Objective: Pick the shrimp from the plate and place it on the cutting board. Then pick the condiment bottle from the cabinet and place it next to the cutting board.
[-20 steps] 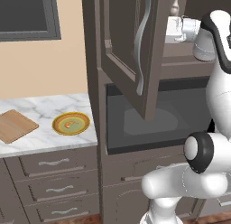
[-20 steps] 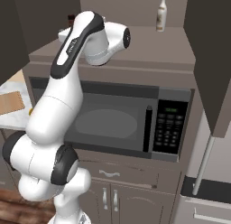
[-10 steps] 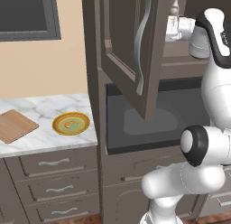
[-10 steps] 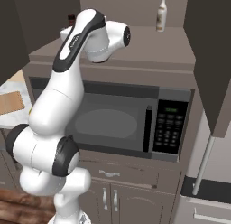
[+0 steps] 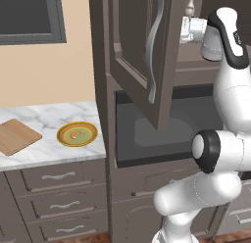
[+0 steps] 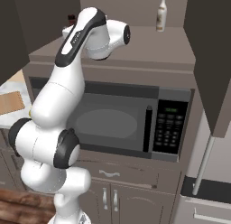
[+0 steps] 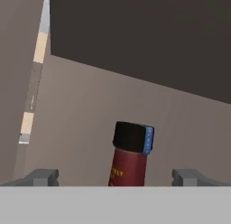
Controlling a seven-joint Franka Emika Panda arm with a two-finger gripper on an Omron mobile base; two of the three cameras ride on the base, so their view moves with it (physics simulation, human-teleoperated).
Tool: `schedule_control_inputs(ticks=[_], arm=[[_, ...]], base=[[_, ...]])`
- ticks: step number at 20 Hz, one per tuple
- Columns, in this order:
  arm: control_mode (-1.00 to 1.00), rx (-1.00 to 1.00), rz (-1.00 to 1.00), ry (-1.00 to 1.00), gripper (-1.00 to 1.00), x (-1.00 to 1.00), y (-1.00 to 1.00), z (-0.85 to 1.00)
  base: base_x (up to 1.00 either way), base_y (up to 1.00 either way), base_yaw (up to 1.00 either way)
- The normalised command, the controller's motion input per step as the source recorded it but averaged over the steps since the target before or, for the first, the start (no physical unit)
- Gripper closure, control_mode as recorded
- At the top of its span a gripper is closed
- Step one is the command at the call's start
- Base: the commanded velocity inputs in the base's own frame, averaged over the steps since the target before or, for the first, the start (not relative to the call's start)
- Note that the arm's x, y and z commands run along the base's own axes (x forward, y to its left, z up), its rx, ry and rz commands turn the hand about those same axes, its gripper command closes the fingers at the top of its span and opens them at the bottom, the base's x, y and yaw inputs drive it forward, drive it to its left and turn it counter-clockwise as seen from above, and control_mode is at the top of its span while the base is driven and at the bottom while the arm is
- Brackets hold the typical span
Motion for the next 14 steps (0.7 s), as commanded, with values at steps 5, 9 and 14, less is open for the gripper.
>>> schedule_control_inputs(ticks=[5, 9, 14], arm=[[-1.0, 0.0, -0.01, 0.0, -1.0, 0.19, 0.0, 0.0], [-1.0, 0.0, -0.01, 0.0, -1.0, 0.18, 0.0, 0.0], [-1.0, 0.0, 0.0, 0.0, -1.0, 0.12, 0.06, 0.02]], base=[[0.0, 0.0, 0.0], [0.0, 0.0, 0.0], [0.0, 0.0, 0.0]])
